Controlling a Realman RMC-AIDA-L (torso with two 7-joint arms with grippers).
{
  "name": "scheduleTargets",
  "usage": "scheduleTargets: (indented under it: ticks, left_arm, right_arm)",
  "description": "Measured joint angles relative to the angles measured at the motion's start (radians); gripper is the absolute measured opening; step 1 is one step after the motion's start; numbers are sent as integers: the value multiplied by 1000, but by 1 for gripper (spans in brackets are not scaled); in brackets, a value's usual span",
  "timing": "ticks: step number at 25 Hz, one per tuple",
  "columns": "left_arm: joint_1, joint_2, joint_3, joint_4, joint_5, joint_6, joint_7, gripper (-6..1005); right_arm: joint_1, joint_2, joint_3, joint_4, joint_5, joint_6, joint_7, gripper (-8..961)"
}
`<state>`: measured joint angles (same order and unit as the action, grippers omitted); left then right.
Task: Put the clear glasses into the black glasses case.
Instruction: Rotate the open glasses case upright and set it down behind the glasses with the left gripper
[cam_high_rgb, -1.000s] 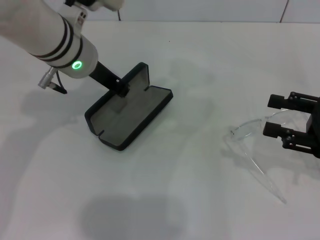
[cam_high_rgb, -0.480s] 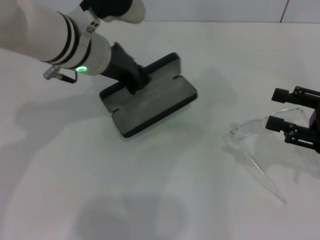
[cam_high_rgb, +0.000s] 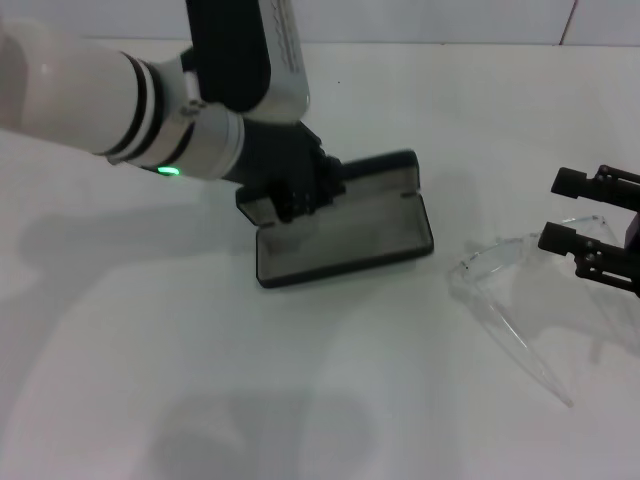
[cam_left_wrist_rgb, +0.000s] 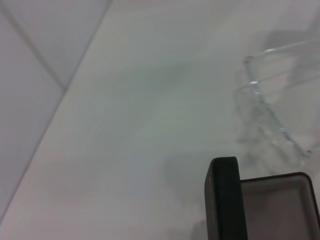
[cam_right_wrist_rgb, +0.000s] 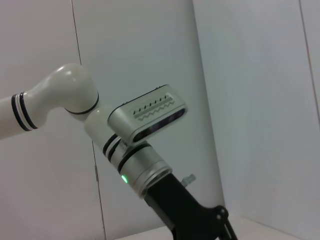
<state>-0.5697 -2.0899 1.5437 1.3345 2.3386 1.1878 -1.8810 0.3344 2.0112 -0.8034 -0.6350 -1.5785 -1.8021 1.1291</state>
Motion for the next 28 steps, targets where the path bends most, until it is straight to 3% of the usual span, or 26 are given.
scheduleTargets:
  ticks: [4, 28]
  left_arm:
    - [1, 0, 9, -21, -28, 3, 74, 215]
    - [2, 0, 36, -34, -25, -33, 109, 236]
  right_arm:
    - [0, 0, 0, 0, 6, 1, 0, 608]
    - [10, 1, 17, 13, 12, 15, -11, 604]
